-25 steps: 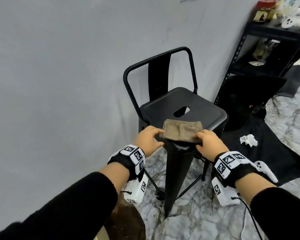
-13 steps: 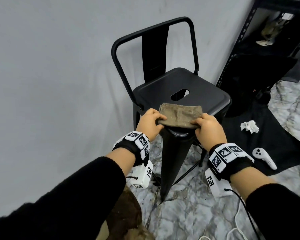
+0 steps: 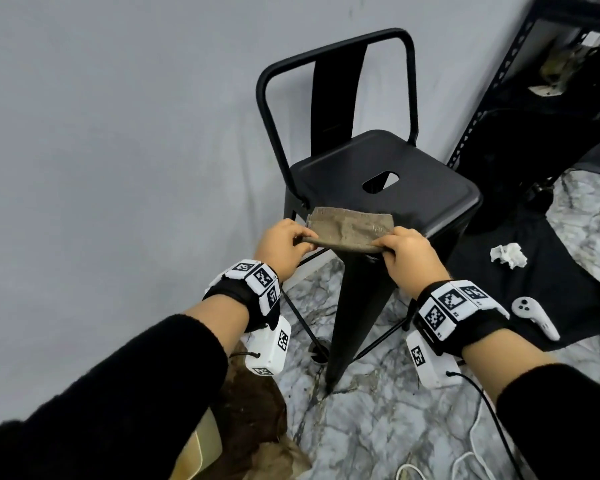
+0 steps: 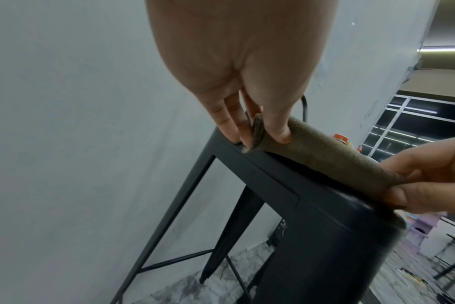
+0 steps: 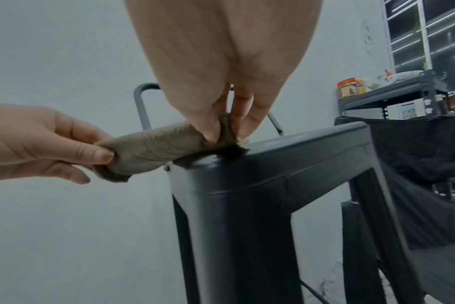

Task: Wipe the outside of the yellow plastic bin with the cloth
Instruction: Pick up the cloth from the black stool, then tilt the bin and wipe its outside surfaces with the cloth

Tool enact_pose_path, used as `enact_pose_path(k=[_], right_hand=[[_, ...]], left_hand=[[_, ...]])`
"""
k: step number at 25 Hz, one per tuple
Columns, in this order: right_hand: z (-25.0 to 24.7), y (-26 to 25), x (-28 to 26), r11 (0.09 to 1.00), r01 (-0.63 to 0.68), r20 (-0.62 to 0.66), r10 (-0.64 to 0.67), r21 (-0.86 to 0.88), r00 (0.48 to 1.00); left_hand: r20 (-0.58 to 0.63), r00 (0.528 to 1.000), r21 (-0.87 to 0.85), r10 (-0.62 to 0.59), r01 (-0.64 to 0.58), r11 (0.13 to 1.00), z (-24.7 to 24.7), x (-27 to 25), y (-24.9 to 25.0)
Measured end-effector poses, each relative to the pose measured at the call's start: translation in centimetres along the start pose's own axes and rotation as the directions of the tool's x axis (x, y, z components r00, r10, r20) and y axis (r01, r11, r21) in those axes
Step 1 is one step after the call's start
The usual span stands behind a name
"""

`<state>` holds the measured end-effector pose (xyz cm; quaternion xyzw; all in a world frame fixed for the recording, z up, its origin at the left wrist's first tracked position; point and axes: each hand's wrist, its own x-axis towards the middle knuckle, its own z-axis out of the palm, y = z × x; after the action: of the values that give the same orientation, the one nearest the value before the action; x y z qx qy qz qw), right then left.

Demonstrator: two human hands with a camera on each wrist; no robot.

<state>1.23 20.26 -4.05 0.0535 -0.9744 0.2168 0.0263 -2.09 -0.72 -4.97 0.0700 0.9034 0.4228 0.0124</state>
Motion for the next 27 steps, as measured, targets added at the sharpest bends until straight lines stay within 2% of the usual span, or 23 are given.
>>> enact_pose_path(k=[6, 13, 15, 19, 24, 27], right_hand=[[4.3, -7.4, -0.4, 0.991, 0.122, 0.084, -0.127, 0.064, 0.988], [14.7, -15.5, -1.2, 0.961, 0.23, 0.202, -0.258, 0.152, 0.945], [19.4, -16.9, -1.4, 0.947, 0.272, 0.215, -0.305, 0.17, 0.928], [30.4, -18.5, -0.9, 0.906, 0.362, 0.206, -0.406, 0.22, 0.89], [42.2, -17.9, -0.8, 0.886, 0.391, 0.184, -0.44, 0.252, 0.879], [48.1, -16.9, -1.4, 0.87, 0.415, 0.151, -0.462, 0.265, 0.874]], left_hand=[[-0.091, 0.985, 0.044, -0.143, 0.148, 0.988, -6.6, -4.6, -5.4], [-0.174, 0.951, 0.049, -0.254, 0.266, 0.963, -11.9, -12.6, -16.1], [-0.217, 0.936, 0.081, -0.277, 0.3, 0.95, -11.8, -14.8, -20.7], [-0.313, 0.9, 0.041, -0.303, 0.332, 0.942, -10.0, -17.8, -31.1], [-0.428, 0.845, 0.003, -0.32, 0.356, 0.935, -5.9, -20.3, -41.7], [-0.476, 0.82, -0.069, -0.318, 0.326, 0.943, -3.2, -21.6, -46.8]])
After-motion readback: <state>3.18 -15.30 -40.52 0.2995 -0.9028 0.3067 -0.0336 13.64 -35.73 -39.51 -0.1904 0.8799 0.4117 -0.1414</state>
